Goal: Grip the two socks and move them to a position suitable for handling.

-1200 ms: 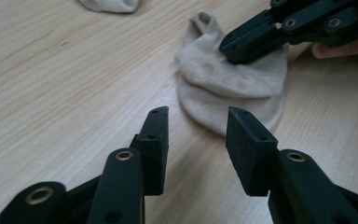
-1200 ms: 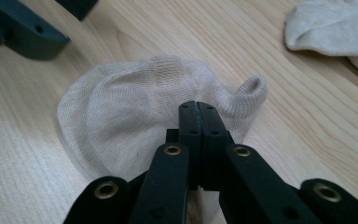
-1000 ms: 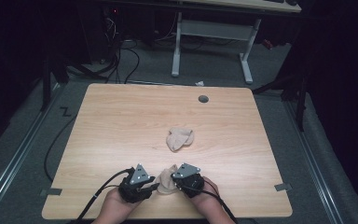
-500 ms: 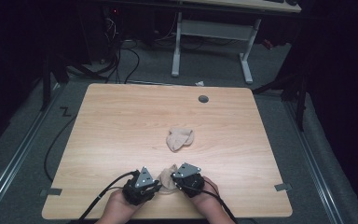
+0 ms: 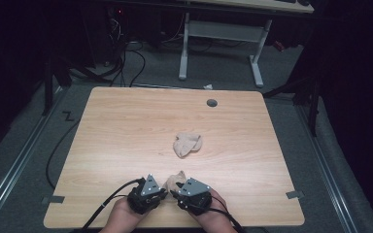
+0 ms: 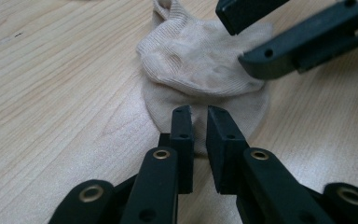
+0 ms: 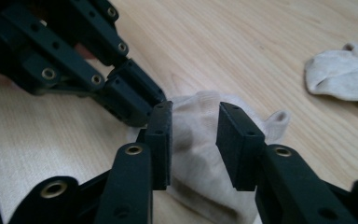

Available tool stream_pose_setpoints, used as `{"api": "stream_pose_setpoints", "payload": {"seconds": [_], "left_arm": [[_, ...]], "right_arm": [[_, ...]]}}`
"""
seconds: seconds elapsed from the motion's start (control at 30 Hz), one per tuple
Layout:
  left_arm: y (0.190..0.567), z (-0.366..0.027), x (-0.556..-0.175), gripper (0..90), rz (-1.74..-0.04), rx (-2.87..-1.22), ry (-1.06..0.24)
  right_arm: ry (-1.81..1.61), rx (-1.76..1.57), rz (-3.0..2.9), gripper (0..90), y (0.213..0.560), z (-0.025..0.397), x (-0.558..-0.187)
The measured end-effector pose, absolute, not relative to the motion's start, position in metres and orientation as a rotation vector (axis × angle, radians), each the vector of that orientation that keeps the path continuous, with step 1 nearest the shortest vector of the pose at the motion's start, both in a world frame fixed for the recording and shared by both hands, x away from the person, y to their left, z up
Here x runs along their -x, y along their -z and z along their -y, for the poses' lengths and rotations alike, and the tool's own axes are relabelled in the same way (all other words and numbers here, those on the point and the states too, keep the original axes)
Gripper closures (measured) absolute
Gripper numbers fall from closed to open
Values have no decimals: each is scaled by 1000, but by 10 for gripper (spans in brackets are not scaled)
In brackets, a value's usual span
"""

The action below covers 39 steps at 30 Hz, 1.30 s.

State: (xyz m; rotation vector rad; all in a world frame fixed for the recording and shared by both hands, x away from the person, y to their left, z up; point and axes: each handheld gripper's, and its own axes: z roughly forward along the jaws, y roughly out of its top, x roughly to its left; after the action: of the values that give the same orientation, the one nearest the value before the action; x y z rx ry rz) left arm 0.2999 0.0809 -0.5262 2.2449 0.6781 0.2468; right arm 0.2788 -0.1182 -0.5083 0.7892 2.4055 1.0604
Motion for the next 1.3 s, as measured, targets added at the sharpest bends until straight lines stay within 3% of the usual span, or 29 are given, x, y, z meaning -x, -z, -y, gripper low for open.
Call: {"api": "stream_pose_setpoints", "payload": {"seconds": [0.13, 0.3, 0.33, 0.43, 0.97, 1.13, 1.3], "left_arm": [[527, -83, -301, 809, -679, -2240, -235], [527, -83, -301, 809, -682, -2239, -228], [527, -84, -301, 809, -680, -2241, -227], [527, -84, -301, 810, -675, -2243, -234], [525, -96, -306, 809, -715, -2251, -290], [525, -98, -306, 809, -705, -2261, -321], [525, -99, -308, 807, -708, -2260, -335]], "right_arm": [[-1045, -774, -2437, 604, 512, 115, -278], [-999, -755, -2464, 631, 518, 111, -280], [-983, -749, -2472, 768, 518, 111, -280], [-991, -762, -2440, 859, 515, 113, -279], [-1028, -1001, -2247, 850, 504, 166, -295], [-988, -1126, -2196, 753, 509, 191, -307], [-997, -1100, -2191, 801, 507, 188, -314]]}}
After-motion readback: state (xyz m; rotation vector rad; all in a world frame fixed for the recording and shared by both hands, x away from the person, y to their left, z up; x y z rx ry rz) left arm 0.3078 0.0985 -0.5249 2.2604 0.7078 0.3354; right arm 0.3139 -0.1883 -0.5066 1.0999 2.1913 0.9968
